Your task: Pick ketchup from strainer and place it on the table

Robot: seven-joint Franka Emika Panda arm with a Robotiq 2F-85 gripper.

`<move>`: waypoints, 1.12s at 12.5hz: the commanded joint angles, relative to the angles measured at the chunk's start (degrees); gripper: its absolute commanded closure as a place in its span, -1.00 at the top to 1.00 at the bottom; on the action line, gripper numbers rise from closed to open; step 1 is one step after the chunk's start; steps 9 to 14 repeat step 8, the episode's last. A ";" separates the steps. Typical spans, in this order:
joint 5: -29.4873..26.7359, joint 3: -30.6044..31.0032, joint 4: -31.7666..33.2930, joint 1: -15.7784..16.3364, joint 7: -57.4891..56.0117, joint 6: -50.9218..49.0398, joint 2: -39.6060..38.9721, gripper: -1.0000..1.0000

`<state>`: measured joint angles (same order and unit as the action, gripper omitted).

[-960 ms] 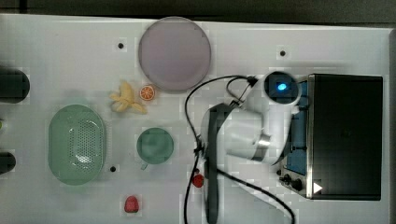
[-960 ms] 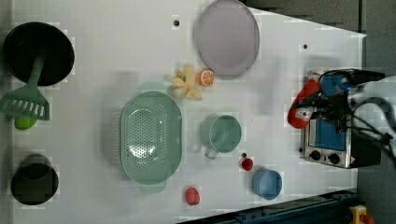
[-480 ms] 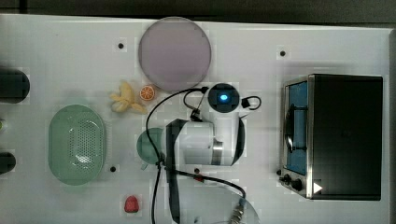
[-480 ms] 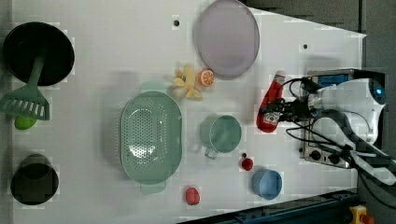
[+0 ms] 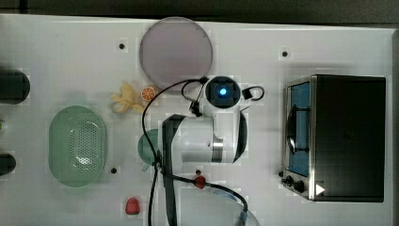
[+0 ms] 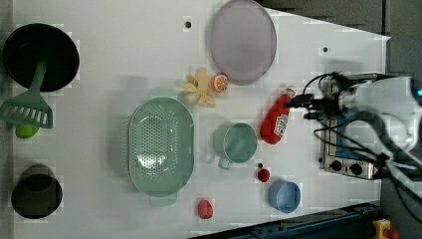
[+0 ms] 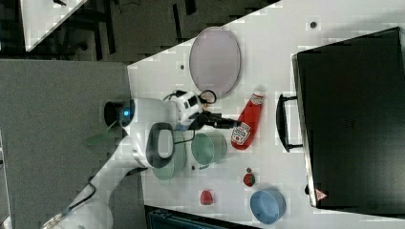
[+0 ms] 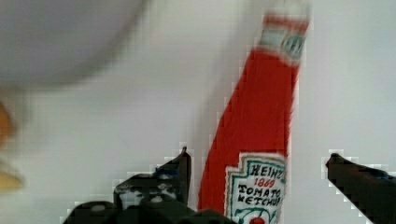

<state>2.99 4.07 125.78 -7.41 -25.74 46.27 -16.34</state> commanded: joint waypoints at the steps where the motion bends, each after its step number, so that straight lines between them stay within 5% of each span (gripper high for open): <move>1: -0.35 -0.39 -9.48 -0.85 1.85 -4.37 7.31 1.00; 8: -0.35 0.05 -32.09 -0.77 18.33 -34.73 7.84 1.00; 14: -0.35 0.05 -32.09 -0.77 18.33 -34.73 7.84 1.00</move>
